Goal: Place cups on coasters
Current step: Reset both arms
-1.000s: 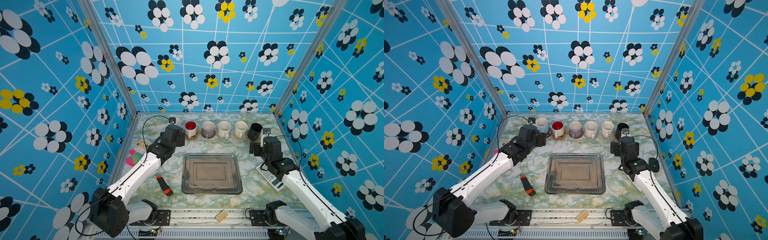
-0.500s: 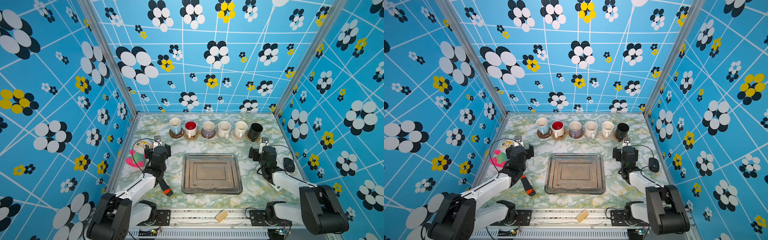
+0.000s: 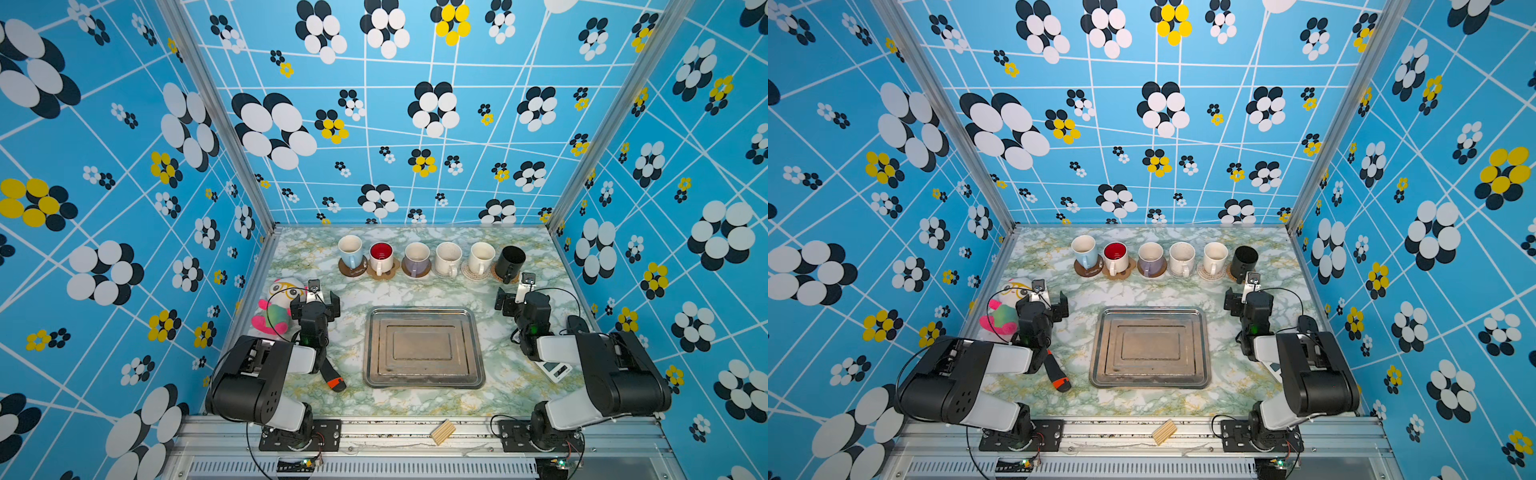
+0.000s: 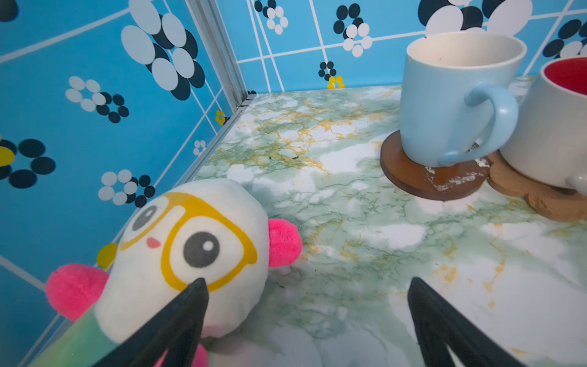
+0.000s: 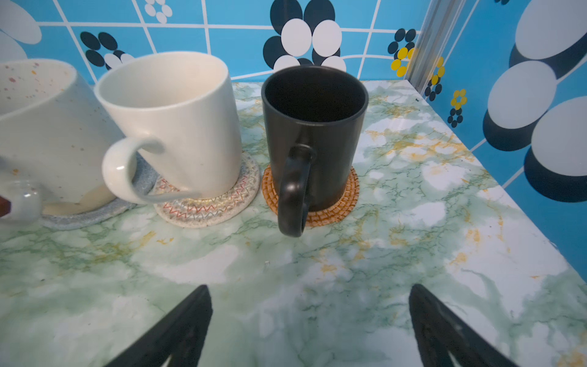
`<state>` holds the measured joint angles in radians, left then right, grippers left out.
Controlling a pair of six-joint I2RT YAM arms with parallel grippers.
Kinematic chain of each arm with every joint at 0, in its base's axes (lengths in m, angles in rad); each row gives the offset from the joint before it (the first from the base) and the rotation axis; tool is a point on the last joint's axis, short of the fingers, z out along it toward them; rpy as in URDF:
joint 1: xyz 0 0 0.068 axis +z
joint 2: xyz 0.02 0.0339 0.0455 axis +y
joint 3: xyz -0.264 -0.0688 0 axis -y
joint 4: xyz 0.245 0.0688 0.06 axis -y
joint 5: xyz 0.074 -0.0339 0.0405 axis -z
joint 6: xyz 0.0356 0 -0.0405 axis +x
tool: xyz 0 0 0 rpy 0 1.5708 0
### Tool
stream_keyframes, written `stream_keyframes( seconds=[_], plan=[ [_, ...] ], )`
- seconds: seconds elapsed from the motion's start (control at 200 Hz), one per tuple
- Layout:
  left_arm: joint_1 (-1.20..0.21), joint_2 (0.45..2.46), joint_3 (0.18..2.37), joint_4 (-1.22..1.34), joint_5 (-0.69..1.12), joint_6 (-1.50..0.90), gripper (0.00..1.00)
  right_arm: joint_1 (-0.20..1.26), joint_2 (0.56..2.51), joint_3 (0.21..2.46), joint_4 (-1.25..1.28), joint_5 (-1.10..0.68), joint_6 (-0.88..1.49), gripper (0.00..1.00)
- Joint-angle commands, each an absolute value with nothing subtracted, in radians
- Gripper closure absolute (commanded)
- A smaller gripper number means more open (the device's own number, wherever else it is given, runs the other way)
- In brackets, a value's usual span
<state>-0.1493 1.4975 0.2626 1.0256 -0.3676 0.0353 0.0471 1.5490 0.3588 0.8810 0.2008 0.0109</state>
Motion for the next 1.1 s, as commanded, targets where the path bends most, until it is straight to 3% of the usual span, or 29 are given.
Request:
stream_keyframes(
  seconds=[0.0,0.06,0.17,1.095],
  plan=[
    [-0.109,1.581,0.288,1.162,-0.276,0.034,0.01,0.039,1.551,0.352,0.982,0.197,0.017,0.01],
    [-0.107,1.53,0.346,0.952,-0.226,0.014,0.01,0.039,1.557,0.377,0.936,0.204,0.022,0.01],
    [-0.064,1.536,0.374,0.914,-0.211,-0.029,0.01,0.036,1.558,0.376,0.946,0.205,0.021,0.01],
    [-0.061,1.545,0.368,0.942,-0.208,-0.027,0.01,0.037,1.557,0.375,0.942,0.209,0.021,0.01]
  ],
)
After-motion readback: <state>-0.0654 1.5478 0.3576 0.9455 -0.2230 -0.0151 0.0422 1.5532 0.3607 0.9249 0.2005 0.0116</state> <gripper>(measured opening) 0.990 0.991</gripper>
